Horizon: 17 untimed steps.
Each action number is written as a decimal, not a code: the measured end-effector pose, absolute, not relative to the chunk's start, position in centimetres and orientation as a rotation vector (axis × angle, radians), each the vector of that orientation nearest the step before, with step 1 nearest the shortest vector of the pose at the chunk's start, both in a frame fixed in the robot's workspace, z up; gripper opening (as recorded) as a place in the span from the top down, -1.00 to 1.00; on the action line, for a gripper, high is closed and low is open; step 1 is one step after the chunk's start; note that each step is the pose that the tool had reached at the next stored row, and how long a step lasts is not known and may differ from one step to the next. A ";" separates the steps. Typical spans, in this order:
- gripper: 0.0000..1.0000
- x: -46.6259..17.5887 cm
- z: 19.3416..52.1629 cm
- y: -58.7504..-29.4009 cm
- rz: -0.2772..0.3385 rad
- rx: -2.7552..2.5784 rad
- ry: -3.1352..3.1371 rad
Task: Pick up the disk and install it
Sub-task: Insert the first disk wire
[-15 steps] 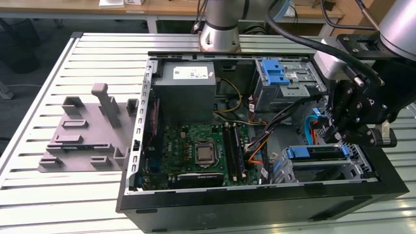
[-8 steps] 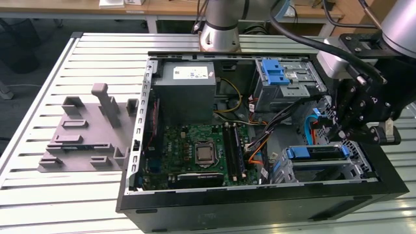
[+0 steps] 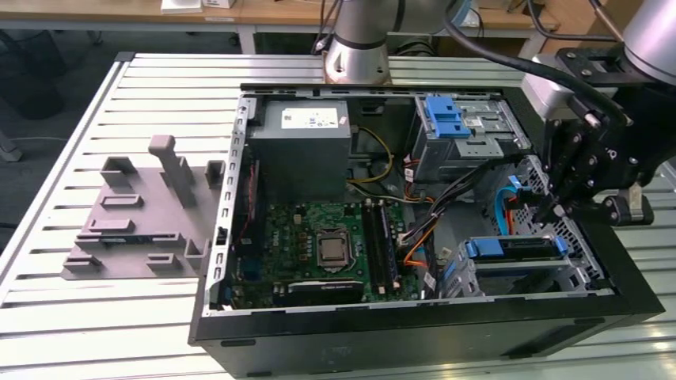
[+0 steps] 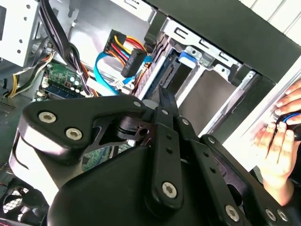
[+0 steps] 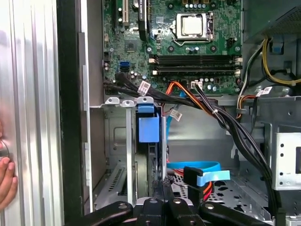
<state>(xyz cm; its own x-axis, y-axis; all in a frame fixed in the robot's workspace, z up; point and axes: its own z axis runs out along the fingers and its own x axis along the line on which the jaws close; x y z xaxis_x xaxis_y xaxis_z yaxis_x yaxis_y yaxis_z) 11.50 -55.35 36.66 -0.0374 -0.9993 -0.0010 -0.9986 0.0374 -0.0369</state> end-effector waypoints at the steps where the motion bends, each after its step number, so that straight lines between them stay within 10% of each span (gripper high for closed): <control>1: 0.79 11.5 36.7 -55.3 -0.041 -2.161 2.243; 17: 0.79 12.5 36.7 -53.5 -0.043 -2.161 2.243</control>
